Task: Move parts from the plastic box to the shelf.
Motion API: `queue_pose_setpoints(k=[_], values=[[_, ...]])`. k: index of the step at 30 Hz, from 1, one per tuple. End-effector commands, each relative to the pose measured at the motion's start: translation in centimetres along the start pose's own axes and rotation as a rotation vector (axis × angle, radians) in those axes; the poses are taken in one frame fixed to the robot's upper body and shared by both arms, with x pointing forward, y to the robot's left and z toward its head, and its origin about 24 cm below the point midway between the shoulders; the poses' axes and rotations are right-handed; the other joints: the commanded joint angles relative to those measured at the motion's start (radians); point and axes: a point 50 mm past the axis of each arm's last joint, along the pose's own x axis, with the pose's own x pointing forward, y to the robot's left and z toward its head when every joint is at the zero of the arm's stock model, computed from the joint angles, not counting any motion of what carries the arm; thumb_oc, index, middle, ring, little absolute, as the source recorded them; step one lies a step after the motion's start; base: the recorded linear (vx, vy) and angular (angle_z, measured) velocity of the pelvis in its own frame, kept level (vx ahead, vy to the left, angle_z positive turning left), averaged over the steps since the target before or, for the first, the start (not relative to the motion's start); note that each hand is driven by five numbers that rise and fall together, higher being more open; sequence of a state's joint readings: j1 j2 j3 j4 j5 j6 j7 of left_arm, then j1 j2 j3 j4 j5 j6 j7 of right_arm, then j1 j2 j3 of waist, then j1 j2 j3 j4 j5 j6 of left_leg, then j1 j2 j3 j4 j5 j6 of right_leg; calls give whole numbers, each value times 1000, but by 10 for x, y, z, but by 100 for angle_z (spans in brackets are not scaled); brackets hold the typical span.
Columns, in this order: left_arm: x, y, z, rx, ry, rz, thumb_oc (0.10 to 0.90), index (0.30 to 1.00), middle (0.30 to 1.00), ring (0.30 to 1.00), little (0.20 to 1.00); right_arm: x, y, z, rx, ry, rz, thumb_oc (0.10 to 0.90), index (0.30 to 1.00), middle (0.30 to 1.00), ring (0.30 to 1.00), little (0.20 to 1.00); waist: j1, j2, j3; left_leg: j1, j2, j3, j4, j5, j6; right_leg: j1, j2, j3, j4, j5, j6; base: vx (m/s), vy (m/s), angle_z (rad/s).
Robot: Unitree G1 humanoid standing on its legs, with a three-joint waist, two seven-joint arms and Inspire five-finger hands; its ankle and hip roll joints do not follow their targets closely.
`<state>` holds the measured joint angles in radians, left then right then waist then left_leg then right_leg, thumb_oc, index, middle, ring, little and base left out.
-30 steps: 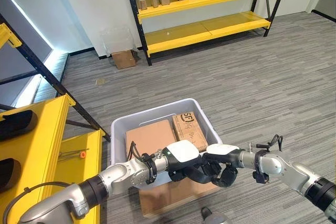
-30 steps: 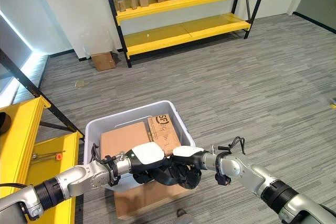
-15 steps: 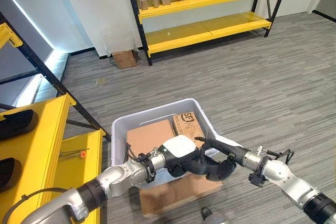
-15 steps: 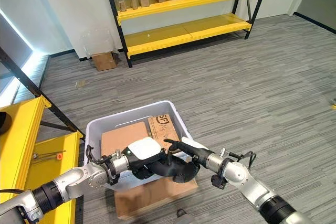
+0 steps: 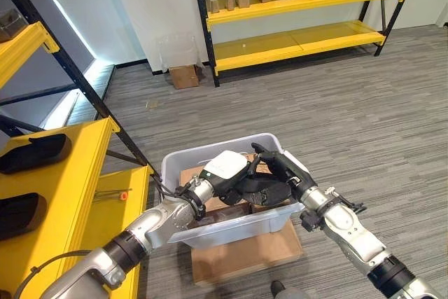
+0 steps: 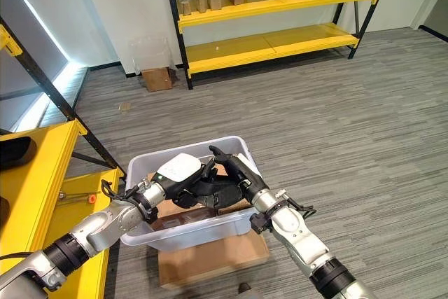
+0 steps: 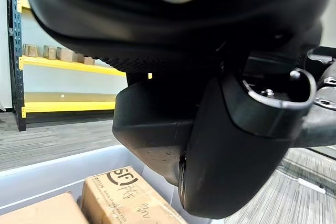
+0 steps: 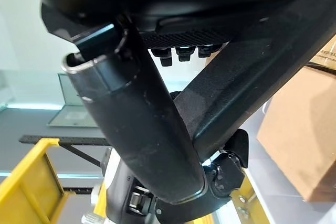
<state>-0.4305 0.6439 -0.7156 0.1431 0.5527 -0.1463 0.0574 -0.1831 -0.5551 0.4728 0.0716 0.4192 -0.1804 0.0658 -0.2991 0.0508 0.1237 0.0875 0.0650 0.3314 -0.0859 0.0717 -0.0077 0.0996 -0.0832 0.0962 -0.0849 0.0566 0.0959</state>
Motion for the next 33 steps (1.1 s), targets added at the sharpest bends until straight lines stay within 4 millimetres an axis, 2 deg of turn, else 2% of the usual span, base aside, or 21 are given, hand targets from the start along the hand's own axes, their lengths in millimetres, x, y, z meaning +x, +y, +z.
queue_pose_setpoints(k=[1, 3, 4, 9, 12, 15, 17, 22, 30, 33], values=[[20, 19, 50, -53, -260, 92, 400, 300, 300, 300, 300, 6, -58, 129, 205, -709, -318, 900, 1000, 1000, 1000, 1000, 4, 3, -51, 86, 64, -28, 7, -111, -23, -72, -34, -57, 65, -12, 81, 0, 0, 6], [19, 19, 47, -48, -250, 90, 400, 300, 300, 300, 300, 1, -64, 135, 196, -709, -345, 900, 1000, 1000, 1000, 1000, -2, 3, -51, 86, 63, -25, 7, -111, -22, -72, -34, -54, 63, -11, 80, 0, 0, 2], [16, 20, 43, -46, -235, 88, 400, 300, 300, 300, 300, -6, -70, 146, 218, -716, -374, 900, 1000, 1000, 1000, 1000, -8, 3, -53, 85, 62, -20, 7, -113, -22, -76, -32, -48, 65, -11, 79, 0, 0, 0], [13, 22, 38, -37, -208, 86, 400, 300, 300, 300, 300, -13, -75, 160, 187, -675, -359, 900, 1000, 1000, 1000, 1000, -18, 0, -54, 84, 61, -11, 11, -117, -22, -81, -31, -42, 69, -13, 78, -1, 1, -3], [12, 24, 35, -30, -190, 94, 400, 300, 300, 300, 300, -13, -77, 163, 69, -600, -340, 900, 1000, 1000, 1000, 1000, -24, -3, -53, 82, 60, -7, 14, -119, -22, -81, -30, -38, 69, -14, 76, 8, 5, -6], [10, 29, 29, -17, -152, 108, 400, 300, 300, 300, 300, -16, -85, 165, -129, -481, -359, 900, 1000, 1000, 1000, 1000, -32, -10, -53, 80, 59, -3, 15, -121, -23, -84, -31, -35, 71, -14, 77, 12, 2, -6], [8, 31, 24, -5, -124, 106, 400, 300, 300, 300, 300, -19, -94, 168, -319, -433, -411, 900, 1000, 1000, 1000, 1000, -36, -14, -55, 78, 59, 1, 14, -120, -23, -87, -29, -32, 71, -13, 78, 10, -7, -10], [2, 34, 11, 12, -76, 104, 400, 300, 300, 300, 300, -32, -110, 197, -485, -487, -486, 900, 1000, 1000, 1000, 1000, -42, -21, -56, 72, 61, 8, 16, -121, -26, -96, -26, -28, 74, -8, 79, 0, -14, -9], [-7, 38, 0, 13, -35, 116, 400, 300, 300, 300, 300, -48, -118, 217, -501, -505, -514, 900, 1000, 1000, 1000, 1000, -53, -26, -56, 70, 63, 16, 20, -125, -28, -100, -26, -23, 76, -8, 80, 1, 0, -1], [-13, 48, -9, -8, 21, 239, 400, 300, 300, 300, 300, -64, -126, 217, -442, -558, -671, 900, 1000, 1000, 1000, 1000, -62, -23, -56, 71, 63, 21, 20, -130, -28, -103, -26, -14, 77, -11, 82, 1, 3, -10]])
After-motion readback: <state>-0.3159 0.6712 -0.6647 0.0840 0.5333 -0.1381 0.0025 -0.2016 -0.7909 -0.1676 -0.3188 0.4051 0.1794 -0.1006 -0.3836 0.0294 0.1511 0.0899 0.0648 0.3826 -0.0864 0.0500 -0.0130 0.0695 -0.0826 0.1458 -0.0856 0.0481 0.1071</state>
